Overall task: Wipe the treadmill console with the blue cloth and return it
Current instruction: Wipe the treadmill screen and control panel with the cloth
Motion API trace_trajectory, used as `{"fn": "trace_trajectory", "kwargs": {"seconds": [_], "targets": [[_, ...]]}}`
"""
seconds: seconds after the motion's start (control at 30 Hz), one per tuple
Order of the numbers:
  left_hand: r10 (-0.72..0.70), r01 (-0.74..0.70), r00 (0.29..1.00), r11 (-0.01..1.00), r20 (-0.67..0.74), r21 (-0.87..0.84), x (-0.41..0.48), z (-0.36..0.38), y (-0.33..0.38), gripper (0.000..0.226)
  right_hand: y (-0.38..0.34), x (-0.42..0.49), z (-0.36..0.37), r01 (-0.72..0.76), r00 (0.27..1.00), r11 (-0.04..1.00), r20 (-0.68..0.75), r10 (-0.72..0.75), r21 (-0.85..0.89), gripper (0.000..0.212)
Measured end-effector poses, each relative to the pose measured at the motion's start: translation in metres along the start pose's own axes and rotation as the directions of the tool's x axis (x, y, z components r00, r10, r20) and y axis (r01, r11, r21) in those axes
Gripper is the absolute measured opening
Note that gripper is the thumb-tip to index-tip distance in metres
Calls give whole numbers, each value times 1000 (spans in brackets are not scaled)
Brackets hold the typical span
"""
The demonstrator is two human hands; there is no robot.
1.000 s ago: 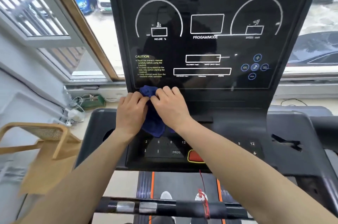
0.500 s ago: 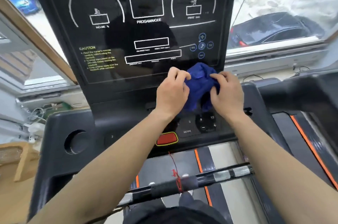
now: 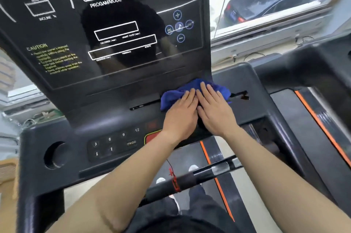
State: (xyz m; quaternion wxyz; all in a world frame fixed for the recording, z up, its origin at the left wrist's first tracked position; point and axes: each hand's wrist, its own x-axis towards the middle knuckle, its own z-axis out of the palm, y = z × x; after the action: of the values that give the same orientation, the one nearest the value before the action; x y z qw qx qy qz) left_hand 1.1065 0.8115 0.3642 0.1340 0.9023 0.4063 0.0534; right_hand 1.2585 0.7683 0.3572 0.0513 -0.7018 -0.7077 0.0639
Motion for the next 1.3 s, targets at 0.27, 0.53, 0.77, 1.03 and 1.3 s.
{"fn": "trace_trajectory", "kwargs": {"seconds": [0.27,0.53,0.77,1.03,1.3], "targets": [[121,-116,989,991,-88,59,-50,14,-2,46,-13,-54,20,76,997,997,8,-76,-12,63],[-57,58,998,986,-6,156,28,-3,-9,61,21,36,-4,80,996,995,46,-78,-59,71],[98,-107,982,993,159,47,-8,11,16,59,22,-41,9,-13,997,999,72,17,-49,67],[104,-122,980,987,170,100,-86,2,-47,59,-67,-53,25,110,993,993,55,-107,-47,67],[162,-175,967,983,195,53,-19,6,2,60,7,-46,11,-14,994,995,106,25,-102,73]]}}
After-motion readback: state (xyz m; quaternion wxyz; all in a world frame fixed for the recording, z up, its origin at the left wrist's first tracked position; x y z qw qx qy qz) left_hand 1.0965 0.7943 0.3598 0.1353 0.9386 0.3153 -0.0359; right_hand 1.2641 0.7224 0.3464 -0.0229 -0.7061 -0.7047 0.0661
